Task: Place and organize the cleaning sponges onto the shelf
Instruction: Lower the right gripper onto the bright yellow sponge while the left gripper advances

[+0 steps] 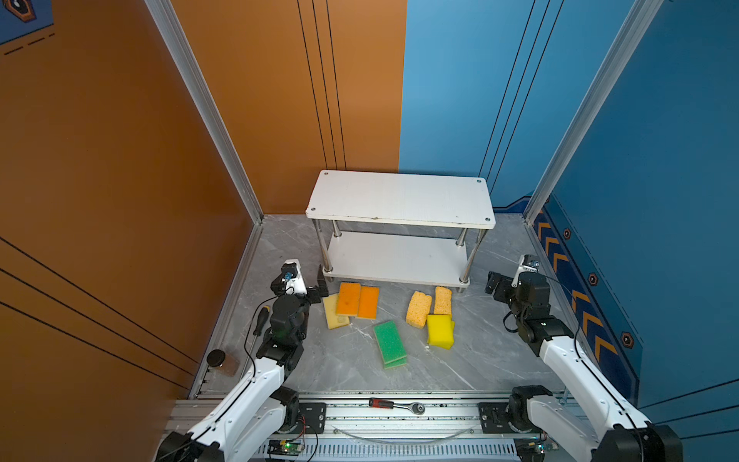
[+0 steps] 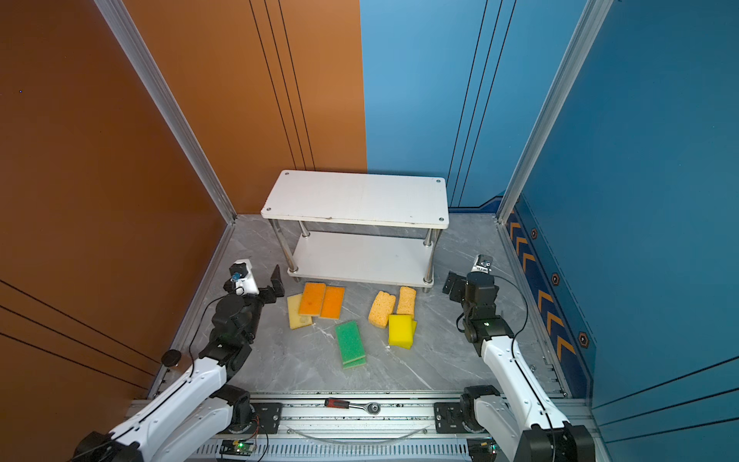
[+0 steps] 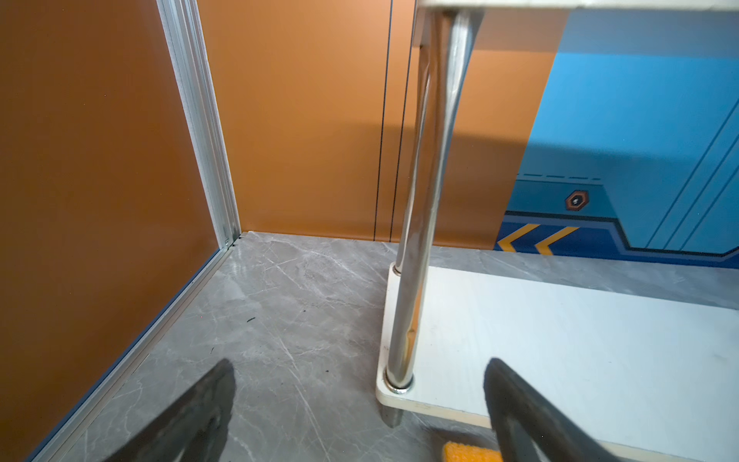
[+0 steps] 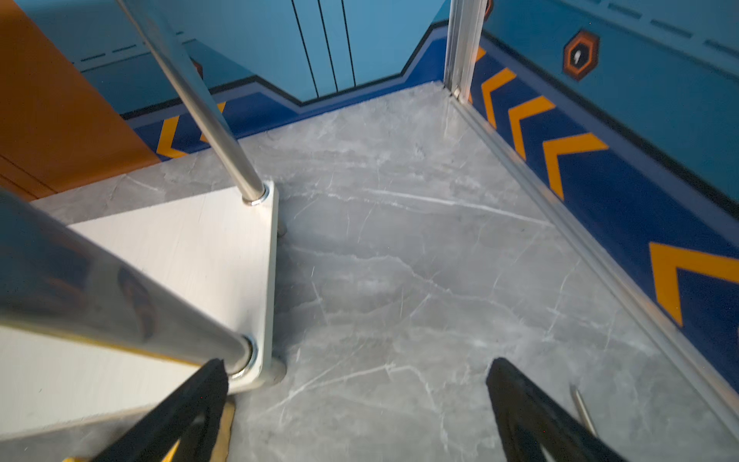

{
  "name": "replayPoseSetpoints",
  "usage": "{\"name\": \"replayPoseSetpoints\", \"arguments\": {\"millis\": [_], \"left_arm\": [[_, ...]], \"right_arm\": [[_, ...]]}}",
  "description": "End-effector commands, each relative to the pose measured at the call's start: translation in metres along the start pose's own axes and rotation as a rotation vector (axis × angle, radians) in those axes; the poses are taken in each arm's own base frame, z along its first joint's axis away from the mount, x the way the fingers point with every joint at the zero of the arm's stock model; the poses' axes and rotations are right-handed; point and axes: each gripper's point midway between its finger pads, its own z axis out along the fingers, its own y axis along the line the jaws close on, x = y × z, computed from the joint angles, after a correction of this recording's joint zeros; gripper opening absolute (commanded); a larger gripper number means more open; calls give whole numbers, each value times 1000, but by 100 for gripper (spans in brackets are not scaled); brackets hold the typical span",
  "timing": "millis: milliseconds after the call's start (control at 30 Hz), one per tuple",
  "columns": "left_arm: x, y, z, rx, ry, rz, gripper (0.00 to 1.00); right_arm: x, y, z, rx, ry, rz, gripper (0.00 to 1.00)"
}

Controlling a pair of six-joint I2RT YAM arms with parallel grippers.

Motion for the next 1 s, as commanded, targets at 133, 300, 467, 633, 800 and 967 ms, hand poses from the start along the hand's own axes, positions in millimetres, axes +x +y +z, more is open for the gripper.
{"name": "replayPoseSetpoints", "arguments": {"millis": [133,300,467,633,800,967], "left_arm": [[24,-2,-26,31,145,-174,98],[37,-22,-40,154,229,-243,98],[53,-26,-46,179,272,-294,98],[57,-29,-48,192,311,-292,98],[62,-32,-47,200,346,-277,98],[72,-37,-44,207,393,-267,98]], "right_arm": [[44,27,-31,-165,221,91,100],[63,49,-48,-250,262,105,100],[84,69,-63,-299,278,62,100],[104,97,-76,-404,304,22,100],[123,108,-79,-385,320,-32,100],[138,125,-83,-366,305,-123,100]]}}
